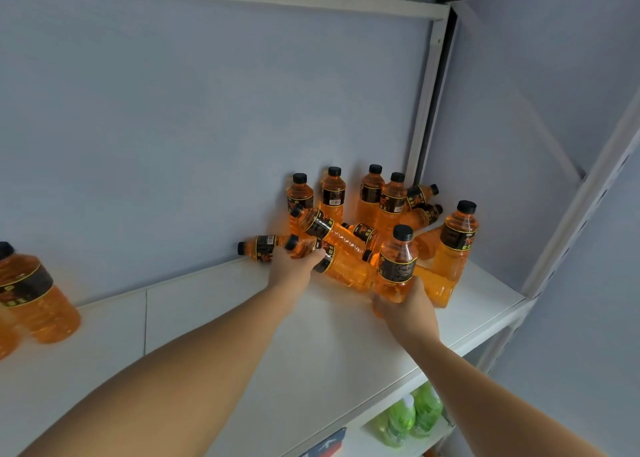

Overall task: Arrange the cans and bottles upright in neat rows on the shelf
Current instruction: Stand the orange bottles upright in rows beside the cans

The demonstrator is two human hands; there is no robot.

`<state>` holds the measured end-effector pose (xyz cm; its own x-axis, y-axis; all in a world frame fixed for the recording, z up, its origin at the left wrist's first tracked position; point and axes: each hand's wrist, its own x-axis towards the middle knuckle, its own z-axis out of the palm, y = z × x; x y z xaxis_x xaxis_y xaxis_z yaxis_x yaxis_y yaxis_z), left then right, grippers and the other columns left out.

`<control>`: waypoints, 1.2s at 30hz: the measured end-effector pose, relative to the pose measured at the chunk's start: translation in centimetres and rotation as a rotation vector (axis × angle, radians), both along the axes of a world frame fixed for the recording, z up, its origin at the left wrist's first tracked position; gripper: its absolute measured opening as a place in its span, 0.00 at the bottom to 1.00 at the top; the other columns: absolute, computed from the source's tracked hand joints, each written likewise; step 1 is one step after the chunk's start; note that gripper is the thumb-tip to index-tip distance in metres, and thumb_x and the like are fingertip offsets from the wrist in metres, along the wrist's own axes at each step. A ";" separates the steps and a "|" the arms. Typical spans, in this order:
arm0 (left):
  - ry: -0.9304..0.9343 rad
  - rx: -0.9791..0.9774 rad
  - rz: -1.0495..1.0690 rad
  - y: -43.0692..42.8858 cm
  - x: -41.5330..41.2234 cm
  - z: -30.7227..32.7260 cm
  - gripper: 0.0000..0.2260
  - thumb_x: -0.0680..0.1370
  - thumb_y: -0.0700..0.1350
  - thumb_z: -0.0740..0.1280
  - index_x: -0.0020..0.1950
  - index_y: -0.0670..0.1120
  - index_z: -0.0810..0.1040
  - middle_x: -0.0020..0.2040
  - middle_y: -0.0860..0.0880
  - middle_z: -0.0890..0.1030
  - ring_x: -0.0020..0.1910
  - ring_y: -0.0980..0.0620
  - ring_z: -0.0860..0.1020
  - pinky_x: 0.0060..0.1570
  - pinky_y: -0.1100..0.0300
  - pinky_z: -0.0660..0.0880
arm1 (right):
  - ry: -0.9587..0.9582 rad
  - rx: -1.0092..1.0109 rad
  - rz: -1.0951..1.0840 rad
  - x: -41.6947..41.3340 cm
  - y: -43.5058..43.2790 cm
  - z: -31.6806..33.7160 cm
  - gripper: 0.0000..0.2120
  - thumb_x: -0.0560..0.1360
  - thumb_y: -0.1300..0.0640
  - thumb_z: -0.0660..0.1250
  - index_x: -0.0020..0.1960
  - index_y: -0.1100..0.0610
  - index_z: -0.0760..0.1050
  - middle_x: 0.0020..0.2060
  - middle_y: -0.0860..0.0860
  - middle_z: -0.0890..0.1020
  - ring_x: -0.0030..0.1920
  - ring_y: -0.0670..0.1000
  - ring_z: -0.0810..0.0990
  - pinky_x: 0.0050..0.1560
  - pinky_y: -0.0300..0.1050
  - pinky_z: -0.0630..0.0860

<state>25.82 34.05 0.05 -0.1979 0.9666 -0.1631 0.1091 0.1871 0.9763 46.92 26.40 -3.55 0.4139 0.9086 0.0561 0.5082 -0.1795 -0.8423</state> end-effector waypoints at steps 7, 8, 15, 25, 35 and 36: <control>0.284 0.243 -0.014 -3.0 0.1 3.0 0.20 0.69 0.58 0.78 0.56 0.53 0.78 0.51 0.56 0.83 0.52 0.54 0.81 0.53 0.54 0.79 | 0.029 0.050 0.117 -1.1 -1.4 0.1 0.31 0.68 0.42 0.77 0.67 0.46 0.69 0.53 0.45 0.81 0.46 0.48 0.80 0.39 0.43 0.76; 0.338 0.277 -0.023 -3.6 -0.1 3.4 0.20 0.70 0.58 0.78 0.56 0.53 0.79 0.51 0.56 0.83 0.52 0.55 0.81 0.51 0.57 0.79 | 0.032 0.055 0.142 -1.4 -1.6 0.0 0.31 0.68 0.43 0.77 0.67 0.46 0.69 0.53 0.45 0.81 0.48 0.49 0.80 0.42 0.45 0.77; 0.491 0.401 0.089 -9.2 -3.9 4.0 0.19 0.72 0.57 0.76 0.60 0.57 0.78 0.54 0.56 0.79 0.53 0.56 0.78 0.47 0.68 0.73 | 0.070 0.077 0.334 -5.2 -3.2 -0.1 0.29 0.68 0.46 0.78 0.65 0.45 0.69 0.52 0.45 0.80 0.49 0.50 0.80 0.44 0.44 0.74; 0.620 0.373 0.381 -18.1 -13.2 4.0 0.26 0.73 0.58 0.76 0.69 0.54 0.76 0.59 0.53 0.78 0.57 0.55 0.76 0.53 0.65 0.74 | -0.041 0.059 0.700 -14.4 -7.5 -0.2 0.25 0.67 0.41 0.74 0.59 0.42 0.67 0.46 0.43 0.78 0.44 0.48 0.79 0.44 0.47 0.75; 0.644 0.355 0.582 -24.3 -22.5 5.0 0.12 0.73 0.56 0.76 0.52 0.63 0.76 0.49 0.61 0.81 0.50 0.61 0.79 0.43 0.67 0.73 | -0.035 0.086 0.923 -23.6 -9.5 1.0 0.26 0.67 0.39 0.73 0.61 0.43 0.68 0.48 0.42 0.80 0.45 0.45 0.79 0.43 0.45 0.75; 0.652 0.352 0.596 -24.6 -23.5 4.9 0.11 0.73 0.56 0.76 0.51 0.63 0.76 0.48 0.62 0.81 0.49 0.62 0.79 0.43 0.68 0.73 | -0.035 0.086 0.930 -24.6 -9.6 1.0 0.26 0.67 0.39 0.74 0.60 0.43 0.68 0.48 0.42 0.80 0.45 0.44 0.79 0.42 0.45 0.74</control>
